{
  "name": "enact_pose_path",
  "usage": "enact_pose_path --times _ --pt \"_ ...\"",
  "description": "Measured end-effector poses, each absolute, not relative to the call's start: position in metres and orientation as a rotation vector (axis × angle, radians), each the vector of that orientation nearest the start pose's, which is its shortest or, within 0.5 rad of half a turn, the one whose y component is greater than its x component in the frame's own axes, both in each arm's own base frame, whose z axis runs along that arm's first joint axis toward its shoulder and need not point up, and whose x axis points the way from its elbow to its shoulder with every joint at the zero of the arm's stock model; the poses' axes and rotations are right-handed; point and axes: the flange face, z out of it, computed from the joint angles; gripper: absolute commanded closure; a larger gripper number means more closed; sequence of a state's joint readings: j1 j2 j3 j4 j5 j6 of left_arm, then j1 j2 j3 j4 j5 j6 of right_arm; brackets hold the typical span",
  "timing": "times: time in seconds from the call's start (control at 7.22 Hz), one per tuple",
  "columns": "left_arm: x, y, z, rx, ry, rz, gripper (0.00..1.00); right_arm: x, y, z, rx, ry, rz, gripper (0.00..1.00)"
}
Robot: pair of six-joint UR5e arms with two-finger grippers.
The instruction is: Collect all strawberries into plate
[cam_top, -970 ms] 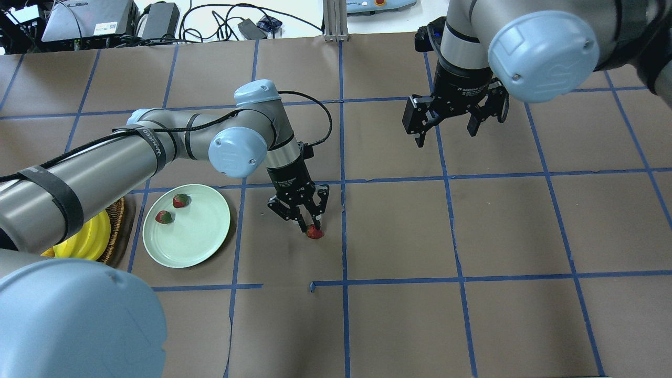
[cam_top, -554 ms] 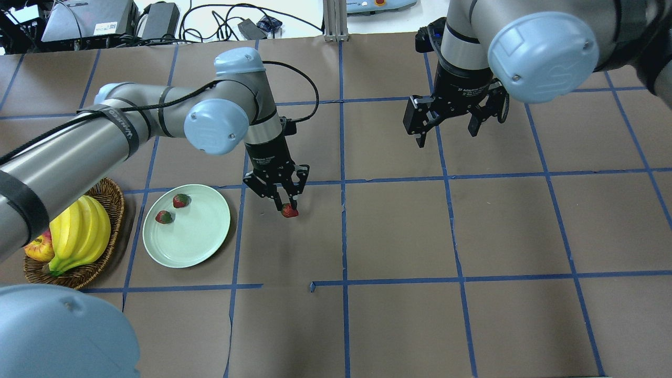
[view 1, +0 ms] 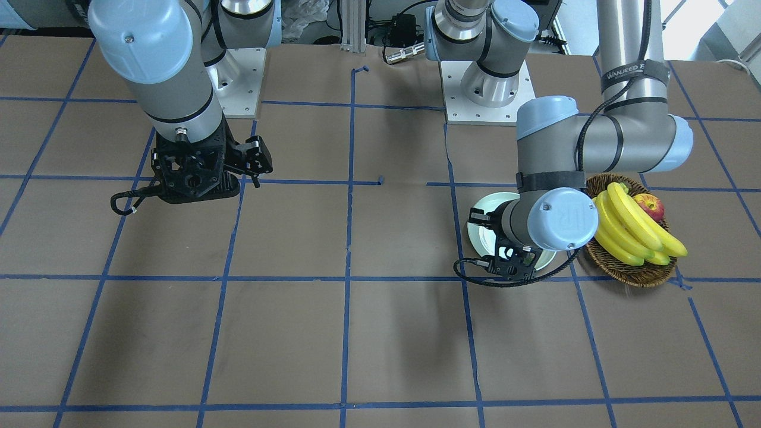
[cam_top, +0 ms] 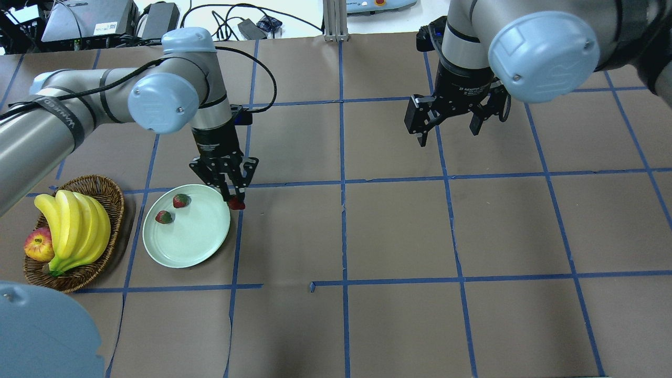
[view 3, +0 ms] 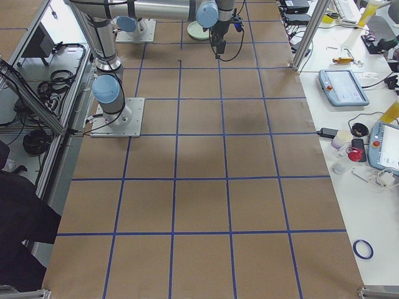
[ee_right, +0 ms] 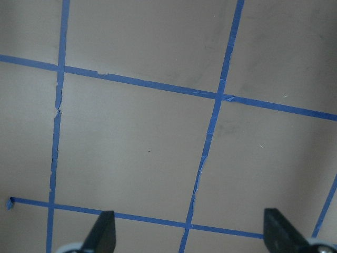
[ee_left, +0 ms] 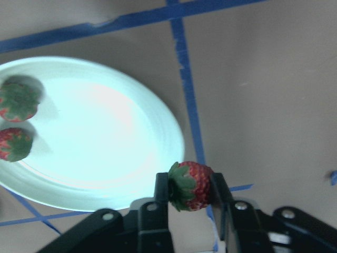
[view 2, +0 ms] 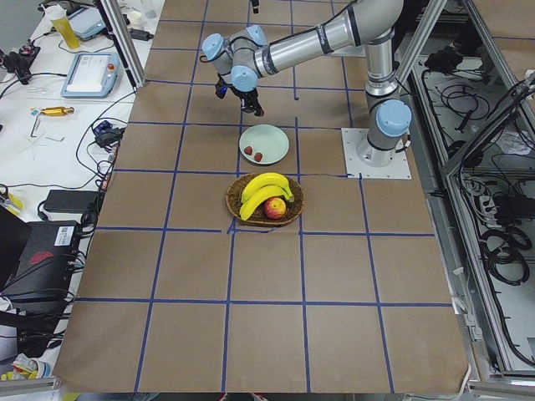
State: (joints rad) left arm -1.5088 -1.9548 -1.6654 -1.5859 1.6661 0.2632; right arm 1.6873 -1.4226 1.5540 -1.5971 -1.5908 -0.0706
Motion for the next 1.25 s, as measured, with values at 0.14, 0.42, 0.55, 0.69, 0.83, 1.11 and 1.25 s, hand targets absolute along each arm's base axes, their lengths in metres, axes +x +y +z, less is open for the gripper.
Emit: enact_pose_path --times 0.14,0.42,0.55,0.69,0.83,1.11,1.25 --pt "-0.068 -0.551 0.232 0.372 2.991 0.818 0.17 0.193 -0.521 0.422 -0.297 3.146 0.166 0.0" --pt "-0.048 -0.549 0.22 0.36 2.979 0.817 0.0 0.193 -0.522 0.421 -0.297 3.145 0.169 0.0" --pt "-0.045 -0.552 0.222 0.336 2.984 0.783 0.0 0.193 -0.521 0.422 -0.297 3.145 0.17 0.0" --pt "-0.045 -0.557 0.229 0.3 2.996 0.73 0.0 0.193 -0.521 0.423 -0.295 3.143 0.17 0.0" --pt "-0.047 -0.568 0.244 0.25 3.026 0.621 0.0 0.193 -0.521 0.426 -0.291 3.139 0.167 0.0" --pt "-0.058 -0.588 0.296 0.11 3.057 0.368 0.0 0.191 -0.521 0.433 -0.268 3.144 0.15 0.0" --pt "-0.071 -0.594 0.331 0.038 3.066 0.25 0.0 0.191 -0.519 0.437 -0.247 3.146 0.14 0.0"
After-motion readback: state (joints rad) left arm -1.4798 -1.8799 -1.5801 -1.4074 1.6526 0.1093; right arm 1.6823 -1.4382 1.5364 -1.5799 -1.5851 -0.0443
